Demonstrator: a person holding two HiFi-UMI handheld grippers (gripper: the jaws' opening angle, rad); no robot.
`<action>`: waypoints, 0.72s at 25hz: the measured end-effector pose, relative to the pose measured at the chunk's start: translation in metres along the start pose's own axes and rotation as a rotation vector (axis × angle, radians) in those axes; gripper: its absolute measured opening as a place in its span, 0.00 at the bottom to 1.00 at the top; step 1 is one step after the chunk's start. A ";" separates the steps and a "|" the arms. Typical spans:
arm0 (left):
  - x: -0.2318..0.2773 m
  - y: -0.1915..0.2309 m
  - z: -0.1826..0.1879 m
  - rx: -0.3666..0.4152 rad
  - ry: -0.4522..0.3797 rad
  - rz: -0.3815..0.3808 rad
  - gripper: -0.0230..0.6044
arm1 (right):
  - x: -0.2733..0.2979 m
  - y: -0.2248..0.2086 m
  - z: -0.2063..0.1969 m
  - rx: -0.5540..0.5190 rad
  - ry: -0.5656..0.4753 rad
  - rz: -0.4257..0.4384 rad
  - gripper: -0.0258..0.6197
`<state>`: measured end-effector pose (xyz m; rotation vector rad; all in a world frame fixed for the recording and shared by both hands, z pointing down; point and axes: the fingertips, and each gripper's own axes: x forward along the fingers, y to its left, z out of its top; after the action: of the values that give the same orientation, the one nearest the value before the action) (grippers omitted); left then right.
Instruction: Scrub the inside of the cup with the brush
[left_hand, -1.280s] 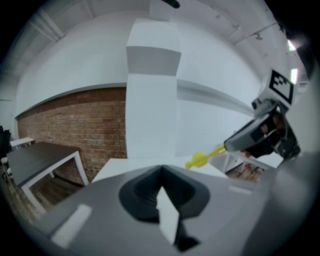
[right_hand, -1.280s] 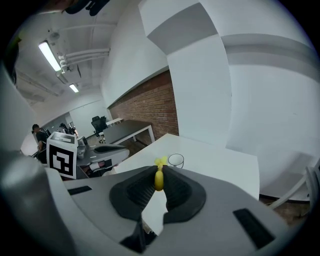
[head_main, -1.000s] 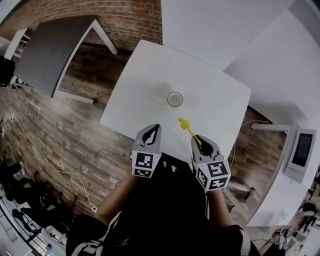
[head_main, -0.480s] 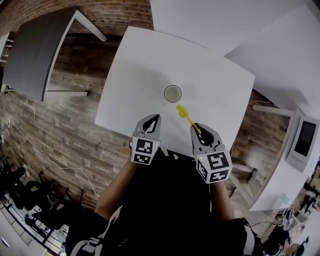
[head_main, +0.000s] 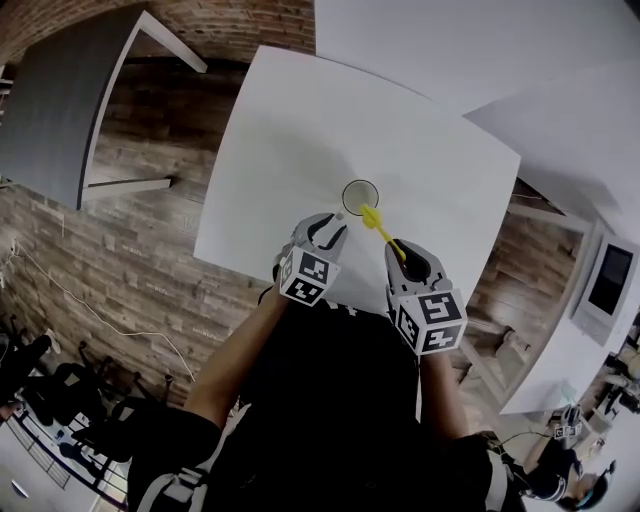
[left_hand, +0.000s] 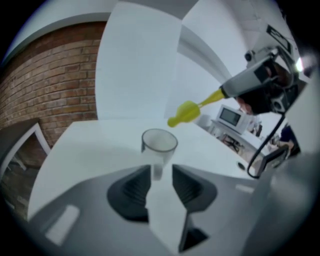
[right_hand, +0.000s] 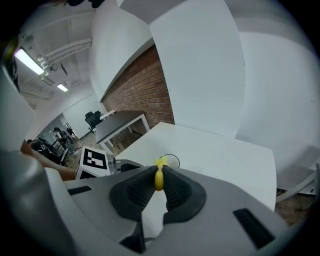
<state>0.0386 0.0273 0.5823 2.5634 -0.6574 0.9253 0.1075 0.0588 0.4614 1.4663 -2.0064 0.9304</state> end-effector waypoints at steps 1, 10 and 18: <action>0.003 -0.001 -0.001 0.006 0.006 -0.012 0.24 | 0.003 0.000 0.000 0.000 0.007 0.000 0.09; 0.023 0.004 -0.001 0.138 0.022 -0.071 0.13 | 0.038 -0.002 -0.015 -0.028 0.123 0.035 0.09; 0.025 0.004 0.001 0.185 0.028 -0.096 0.13 | 0.060 -0.004 -0.011 -0.076 0.184 0.081 0.09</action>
<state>0.0535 0.0160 0.5988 2.7104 -0.4555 1.0305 0.0928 0.0291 0.5126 1.2201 -1.9552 0.9740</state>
